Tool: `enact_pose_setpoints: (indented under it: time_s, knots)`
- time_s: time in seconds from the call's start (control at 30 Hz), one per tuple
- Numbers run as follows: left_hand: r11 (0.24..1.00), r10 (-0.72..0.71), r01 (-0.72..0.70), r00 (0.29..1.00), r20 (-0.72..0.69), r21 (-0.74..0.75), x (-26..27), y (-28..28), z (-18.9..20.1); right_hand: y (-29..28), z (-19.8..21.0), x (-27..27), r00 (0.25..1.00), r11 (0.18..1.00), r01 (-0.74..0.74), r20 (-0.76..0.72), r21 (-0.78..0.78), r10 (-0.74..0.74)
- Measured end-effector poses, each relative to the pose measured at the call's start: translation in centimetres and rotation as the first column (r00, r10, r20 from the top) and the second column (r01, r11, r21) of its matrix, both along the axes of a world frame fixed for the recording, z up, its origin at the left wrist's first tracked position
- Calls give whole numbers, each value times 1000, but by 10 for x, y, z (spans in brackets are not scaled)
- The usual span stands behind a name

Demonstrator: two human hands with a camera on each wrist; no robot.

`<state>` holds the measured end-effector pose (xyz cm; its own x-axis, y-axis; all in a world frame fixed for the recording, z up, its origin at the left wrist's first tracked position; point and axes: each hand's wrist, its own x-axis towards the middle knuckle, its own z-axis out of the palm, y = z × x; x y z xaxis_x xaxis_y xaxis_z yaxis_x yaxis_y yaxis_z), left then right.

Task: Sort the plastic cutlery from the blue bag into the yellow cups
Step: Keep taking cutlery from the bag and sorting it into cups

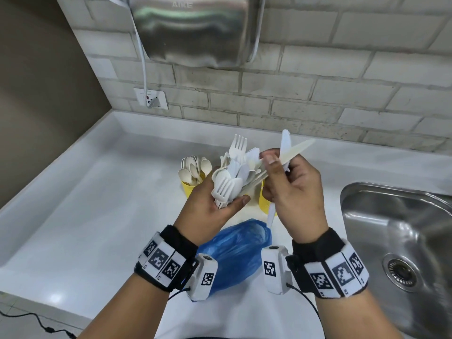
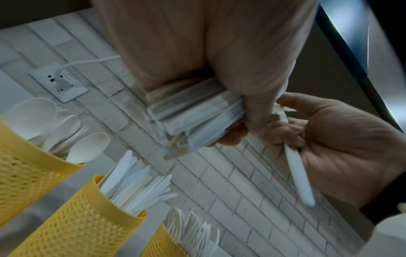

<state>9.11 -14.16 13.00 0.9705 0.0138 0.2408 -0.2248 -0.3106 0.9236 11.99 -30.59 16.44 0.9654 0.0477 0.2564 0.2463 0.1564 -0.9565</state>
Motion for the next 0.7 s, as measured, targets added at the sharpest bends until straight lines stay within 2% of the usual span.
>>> enact_pose_setpoints:
  time_s: [0.2, 0.3, 0.37, 0.43, 0.53, 0.6, 0.7]
  knots:
    - [999, 50, -51, 998, 41, 19, -1, 0, 7, 0, -2, 5, 990, 985, 141, -18, 103, -140]
    - [998, 45, -46, 998, 39, 32, -4, 1, 8, -5, 9, 9, 993, 919, 117, -77, 378, -95]
    - [998, 44, -46, 998, 37, 41, -4, 0, 7, -9, 17, 10, 994, 871, 89, -96, 483, -48]
    - [998, 46, -48, 998, 36, 44, -4, 0, 7, -15, 20, 10, 998, 910, 49, -65, 411, -24]
    - [997, 55, -57, 998, 43, 46, -1, -1, 7, -16, 18, 6, 996, 999, -9, 89, 52, 5]
    - [997, 54, -56, 997, 56, 48, 0, -1, 7, -14, 16, 2, 986, 987, -3, 163, -161, 29]
    - [997, 50, -53, 997, 55, 55, 1, 1, 6, -12, 16, -2, 983, 969, -4, 177, -248, 49]
